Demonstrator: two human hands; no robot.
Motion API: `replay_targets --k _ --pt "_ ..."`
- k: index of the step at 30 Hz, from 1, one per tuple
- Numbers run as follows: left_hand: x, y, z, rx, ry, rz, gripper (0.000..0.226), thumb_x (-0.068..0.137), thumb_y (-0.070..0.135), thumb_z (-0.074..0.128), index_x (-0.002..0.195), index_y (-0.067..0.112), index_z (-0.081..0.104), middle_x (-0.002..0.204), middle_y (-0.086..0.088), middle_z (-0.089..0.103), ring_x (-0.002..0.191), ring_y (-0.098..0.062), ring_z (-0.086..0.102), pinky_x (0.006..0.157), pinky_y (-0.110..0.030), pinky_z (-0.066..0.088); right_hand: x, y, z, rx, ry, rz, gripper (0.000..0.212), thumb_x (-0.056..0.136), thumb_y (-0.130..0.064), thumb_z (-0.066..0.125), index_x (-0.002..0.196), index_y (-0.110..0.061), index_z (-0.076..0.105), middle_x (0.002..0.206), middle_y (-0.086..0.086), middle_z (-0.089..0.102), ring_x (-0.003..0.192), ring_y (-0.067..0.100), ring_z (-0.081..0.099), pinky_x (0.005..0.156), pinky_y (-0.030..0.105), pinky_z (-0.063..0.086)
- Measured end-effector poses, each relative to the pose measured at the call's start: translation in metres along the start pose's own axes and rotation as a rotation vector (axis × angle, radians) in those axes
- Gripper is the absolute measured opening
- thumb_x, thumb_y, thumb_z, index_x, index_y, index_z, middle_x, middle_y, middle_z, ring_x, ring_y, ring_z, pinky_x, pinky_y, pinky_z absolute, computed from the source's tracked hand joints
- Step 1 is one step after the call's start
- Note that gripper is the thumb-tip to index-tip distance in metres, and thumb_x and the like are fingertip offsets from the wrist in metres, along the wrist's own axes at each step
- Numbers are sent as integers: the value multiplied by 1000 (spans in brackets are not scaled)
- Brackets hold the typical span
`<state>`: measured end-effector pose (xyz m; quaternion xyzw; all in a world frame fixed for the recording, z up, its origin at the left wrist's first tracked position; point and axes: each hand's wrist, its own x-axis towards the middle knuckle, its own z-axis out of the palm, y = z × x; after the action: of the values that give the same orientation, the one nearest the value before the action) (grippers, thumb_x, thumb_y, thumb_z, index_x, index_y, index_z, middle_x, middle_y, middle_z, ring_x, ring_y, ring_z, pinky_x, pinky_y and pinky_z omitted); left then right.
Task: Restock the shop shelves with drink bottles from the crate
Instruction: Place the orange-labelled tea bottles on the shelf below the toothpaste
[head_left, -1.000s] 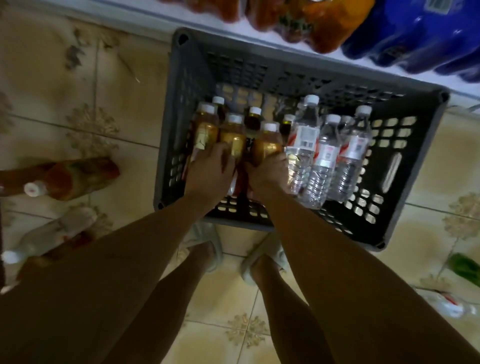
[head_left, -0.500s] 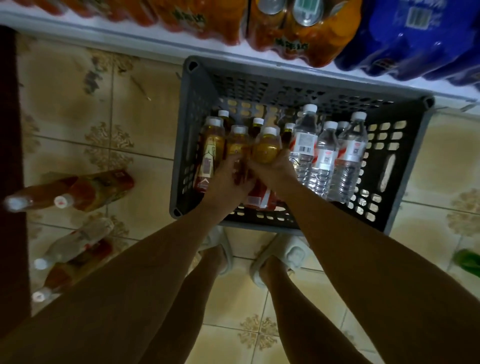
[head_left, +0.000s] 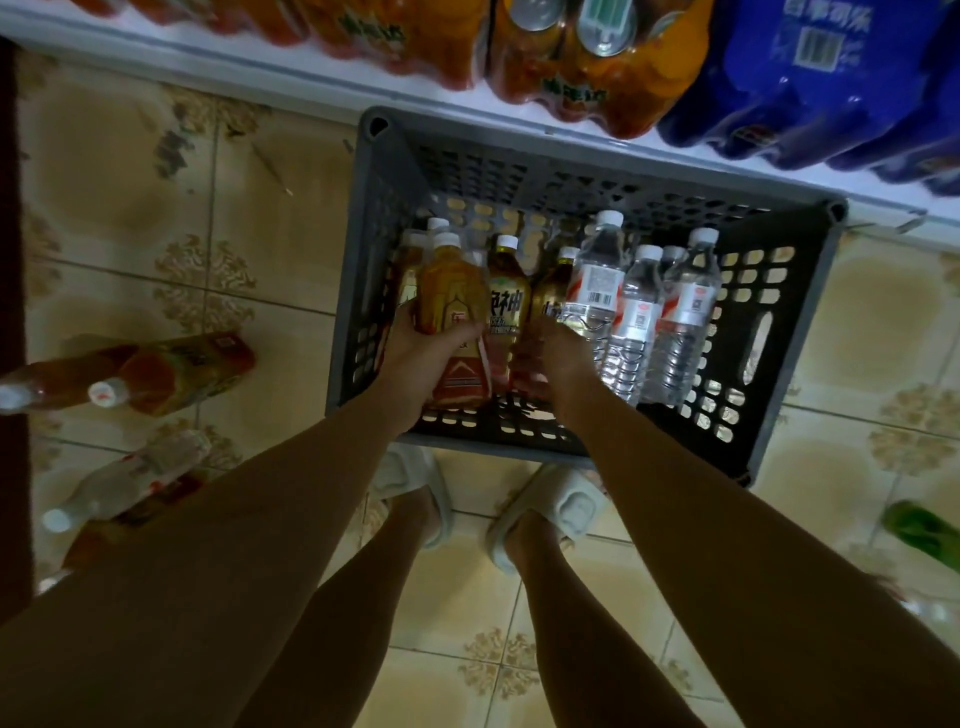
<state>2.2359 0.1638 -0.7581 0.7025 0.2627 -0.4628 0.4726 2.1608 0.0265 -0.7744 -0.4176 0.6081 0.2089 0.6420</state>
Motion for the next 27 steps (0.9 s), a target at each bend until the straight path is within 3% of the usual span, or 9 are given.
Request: replay_targets --k 3,6,9,11,16,20,24,27 --pt "3 -5 -7 17 2 20 67 86 27 73 144 26 40 121 -2 61 103 -22 64 78 -34 53 21 23 22 -131 -8 -73 18 103 -34 51 96 -20 61 98 7 73 82 19 70 75 34 59" --pt "4 -8 -10 70 48 66 63 89 23 70 144 21 40 113 1 60 94 -14 63 71 -29 50 32 32 47 -224 -78 -126 19 102 -33 53 99 -15 58 85 -4 65 70 7 62 60 20 52" --pt "5 -14 -16 103 87 85 66 88 24 71 145 21 39 122 -3 59 106 -22 62 89 -40 53 44 37 62 -257 -51 -130 36 95 -35 64 117 -7 61 104 4 72 81 15 69 71 29 56" --pt "6 -17 -21 80 114 75 62 88 23 71 142 21 42 122 -6 61 107 -25 63 91 -43 53 49 37 63 -273 -13 -118 45 87 -41 72 118 -10 63 107 6 73 90 21 71 81 37 59" --pt "4 -12 -27 76 103 60 57 89 18 70 139 17 44 112 -6 62 95 -22 65 73 -31 53 50 29 47 -328 -106 -151 31 90 -41 69 108 -17 62 83 -7 65 72 7 64 55 21 49" --pt "-8 -5 -28 112 92 74 61 88 20 71 142 18 44 118 -7 62 104 -26 64 85 -41 55 37 28 29 -193 -133 -104 47 86 -47 73 119 -14 63 105 6 74 92 25 73 84 44 61" --pt "-33 2 -31 141 105 79 62 87 22 72 141 18 41 114 -7 60 95 -24 64 75 -36 54 3 19 -5 -99 -195 -74 39 92 -38 69 120 -16 57 108 5 73 90 19 72 70 33 60" --pt "-62 14 -32 160 97 94 65 85 23 74 142 18 41 116 -9 61 100 -29 65 87 -46 56 -31 3 -33 -89 -273 -37 47 90 -41 70 127 -15 57 117 10 71 108 30 69 90 44 57"
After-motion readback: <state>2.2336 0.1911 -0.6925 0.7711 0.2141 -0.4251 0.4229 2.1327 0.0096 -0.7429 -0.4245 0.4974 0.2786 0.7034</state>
